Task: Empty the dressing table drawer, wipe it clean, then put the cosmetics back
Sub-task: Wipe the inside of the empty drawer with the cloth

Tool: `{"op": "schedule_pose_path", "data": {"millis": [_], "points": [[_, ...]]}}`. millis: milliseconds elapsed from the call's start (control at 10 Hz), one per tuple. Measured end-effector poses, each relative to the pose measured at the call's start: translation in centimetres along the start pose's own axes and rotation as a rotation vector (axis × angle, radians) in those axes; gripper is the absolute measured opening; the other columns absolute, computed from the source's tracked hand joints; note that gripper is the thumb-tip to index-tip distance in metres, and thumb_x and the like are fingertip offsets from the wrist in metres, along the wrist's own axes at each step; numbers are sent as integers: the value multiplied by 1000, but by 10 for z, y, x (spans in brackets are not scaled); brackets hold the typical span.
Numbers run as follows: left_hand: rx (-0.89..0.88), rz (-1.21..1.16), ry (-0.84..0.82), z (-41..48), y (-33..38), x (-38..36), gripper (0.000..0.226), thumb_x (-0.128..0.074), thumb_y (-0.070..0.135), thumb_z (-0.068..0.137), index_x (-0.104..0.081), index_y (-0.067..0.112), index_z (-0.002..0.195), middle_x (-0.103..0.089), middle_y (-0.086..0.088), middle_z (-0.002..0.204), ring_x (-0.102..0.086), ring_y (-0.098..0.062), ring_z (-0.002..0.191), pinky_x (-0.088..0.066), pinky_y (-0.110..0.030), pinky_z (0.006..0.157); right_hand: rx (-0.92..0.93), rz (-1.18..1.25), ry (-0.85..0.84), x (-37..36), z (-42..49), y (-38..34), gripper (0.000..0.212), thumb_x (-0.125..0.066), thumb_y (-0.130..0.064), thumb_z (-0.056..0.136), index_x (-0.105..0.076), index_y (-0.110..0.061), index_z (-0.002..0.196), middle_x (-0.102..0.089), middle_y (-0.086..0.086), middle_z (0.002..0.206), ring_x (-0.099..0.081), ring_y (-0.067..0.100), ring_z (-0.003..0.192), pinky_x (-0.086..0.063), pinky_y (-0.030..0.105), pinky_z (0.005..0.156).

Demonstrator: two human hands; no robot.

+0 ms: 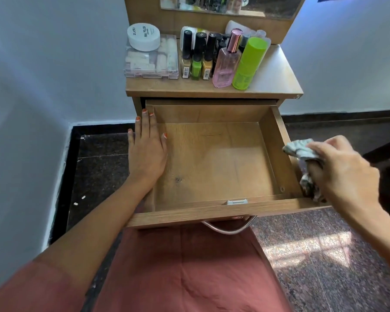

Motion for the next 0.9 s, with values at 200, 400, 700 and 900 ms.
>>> {"op": "schedule_pose_path", "data": {"millis": [200, 400, 700, 900], "points": [[-1, -8, -4, -1, 0, 0, 53, -23, 27, 100, -5, 9, 147, -1, -8, 157, 1, -23, 145, -2, -40, 118, -24, -223, -252, -35, -4, 1, 37, -57, -20, 87, -41, -15, 120, -40, 13, 109, -58, 38, 89, -35, 36, 61], [-6, -38, -4, -1, 1, 1, 54, -24, 27, 101, -4, 8, 147, 1, -8, 157, 2, -22, 145, -1, -38, 118, 33, -212, -182, -50, 16, -7, 50, -50, -4, 87, -34, -16, 133, -44, 20, 115, -56, 41, 92, -40, 40, 63], [-9, -46, 0, -2, 3, 2, 54, -24, 26, 100, -5, 8, 147, 0, -9, 157, 0, -22, 145, -1, -36, 118, 43, -148, -37, -76, 96, -40, 32, -29, 9, 91, -40, 12, 120, -47, 32, 115, -50, 47, 103, -43, 51, 78], [-14, -26, -2, -1, 2, 3, 53, -24, 26, 101, -6, 7, 147, -1, -9, 157, -2, -23, 145, -3, -37, 118, 61, -168, 2, -80, 110, -51, 28, -32, 10, 86, -55, 17, 100, -52, 31, 105, -57, 45, 87, -47, 48, 66]]}}
Point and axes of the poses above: each hand's wrist, its own z-axis towards the middle knuckle, its own x-axis out of the back of the hand, y = z × x, the point moved 2 cm from there along z, towards the middle knuckle
